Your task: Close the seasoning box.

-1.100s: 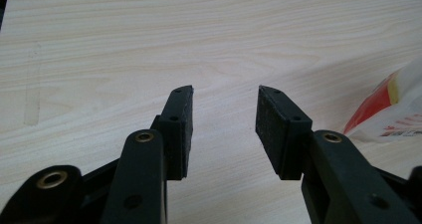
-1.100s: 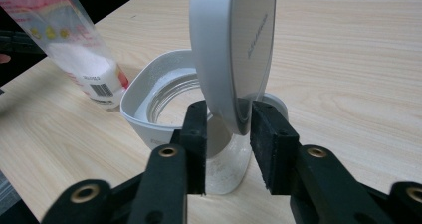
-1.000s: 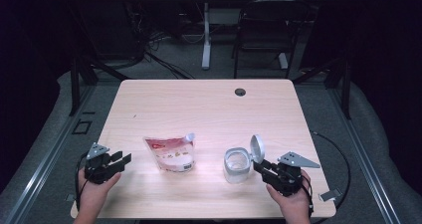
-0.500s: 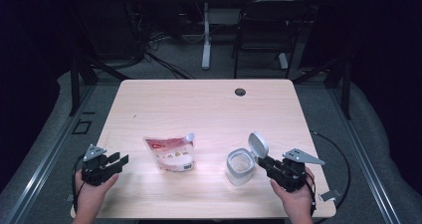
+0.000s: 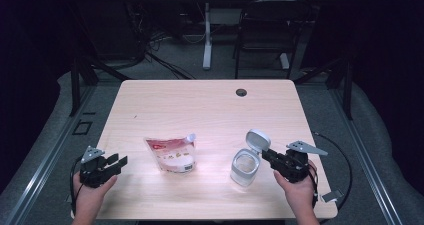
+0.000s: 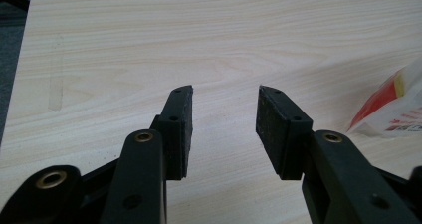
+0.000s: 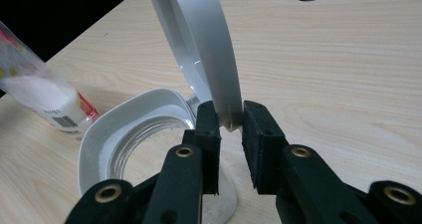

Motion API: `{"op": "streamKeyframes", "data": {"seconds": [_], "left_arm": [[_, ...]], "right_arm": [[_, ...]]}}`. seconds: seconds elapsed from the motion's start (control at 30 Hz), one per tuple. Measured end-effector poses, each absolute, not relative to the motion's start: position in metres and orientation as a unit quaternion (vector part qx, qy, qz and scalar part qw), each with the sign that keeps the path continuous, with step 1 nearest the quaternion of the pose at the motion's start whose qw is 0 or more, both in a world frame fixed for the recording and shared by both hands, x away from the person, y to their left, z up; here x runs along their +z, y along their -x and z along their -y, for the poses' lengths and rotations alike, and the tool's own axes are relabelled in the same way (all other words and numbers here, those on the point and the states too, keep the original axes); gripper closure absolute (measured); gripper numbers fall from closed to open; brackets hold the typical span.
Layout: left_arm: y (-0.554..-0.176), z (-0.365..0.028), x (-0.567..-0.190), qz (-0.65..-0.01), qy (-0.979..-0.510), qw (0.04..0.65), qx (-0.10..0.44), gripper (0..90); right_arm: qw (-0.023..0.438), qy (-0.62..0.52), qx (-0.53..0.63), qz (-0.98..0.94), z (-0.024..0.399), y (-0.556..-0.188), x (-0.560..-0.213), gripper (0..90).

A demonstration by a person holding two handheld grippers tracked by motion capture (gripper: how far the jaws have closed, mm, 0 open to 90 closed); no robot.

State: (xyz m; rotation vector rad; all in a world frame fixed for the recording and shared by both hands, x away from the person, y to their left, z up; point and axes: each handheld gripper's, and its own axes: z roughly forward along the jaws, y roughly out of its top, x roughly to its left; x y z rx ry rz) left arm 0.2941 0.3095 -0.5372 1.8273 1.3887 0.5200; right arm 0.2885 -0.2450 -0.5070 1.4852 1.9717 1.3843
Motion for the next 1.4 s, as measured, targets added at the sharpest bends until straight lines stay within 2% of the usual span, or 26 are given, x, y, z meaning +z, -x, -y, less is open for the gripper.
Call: {"op": "streamKeyframes", "data": {"seconds": [0.53,0.63,0.7,0.73,0.77,0.87,0.9,1.0,1.17,1.4], "left_arm": [[-0.294,-0.309,-0.537,-0.542,-0.716,0.394,0.196,57.4],[-0.294,-0.309,-0.537,-0.541,-0.717,0.393,0.196,57.1],[-0.295,-0.309,-0.537,-0.540,-0.719,0.392,0.196,56.6],[-0.295,-0.309,-0.537,-0.540,-0.719,0.391,0.195,56.6],[-0.295,-0.309,-0.537,-0.540,-0.720,0.390,0.194,56.2],[-0.295,-0.308,-0.537,-0.539,-0.721,0.390,0.194,56.0],[-0.295,-0.308,-0.537,-0.539,-0.721,0.390,0.194,56.0],[-0.295,-0.307,-0.537,-0.538,-0.723,0.390,0.192,56.0],[-0.296,-0.306,-0.537,-0.537,-0.725,0.387,0.188,55.9],[-0.295,-0.303,-0.537,-0.526,-0.729,0.394,0.192,55.1]], "right_arm": [[0.151,-0.515,0.490,-0.687,0.242,-0.309,-0.507,77.5],[0.160,-0.510,0.493,-0.686,0.243,-0.306,-0.505,72.8],[0.158,-0.506,0.500,-0.685,0.246,-0.302,-0.503,66.3],[0.158,-0.506,0.500,-0.685,0.246,-0.302,-0.503,66.3],[0.165,-0.503,0.504,-0.683,0.247,-0.298,-0.502,61.2],[0.167,-0.501,0.506,-0.682,0.249,-0.295,-0.502,55.9],[0.170,-0.500,0.507,-0.682,0.249,-0.292,-0.502,51.2],[0.173,-0.496,0.504,-0.686,0.249,-0.289,-0.502,47.5],[0.199,-0.468,0.500,-0.701,0.250,-0.284,-0.505,46.8],[0.210,-0.482,0.484,-0.699,0.256,-0.284,-0.506,45.9]]}}
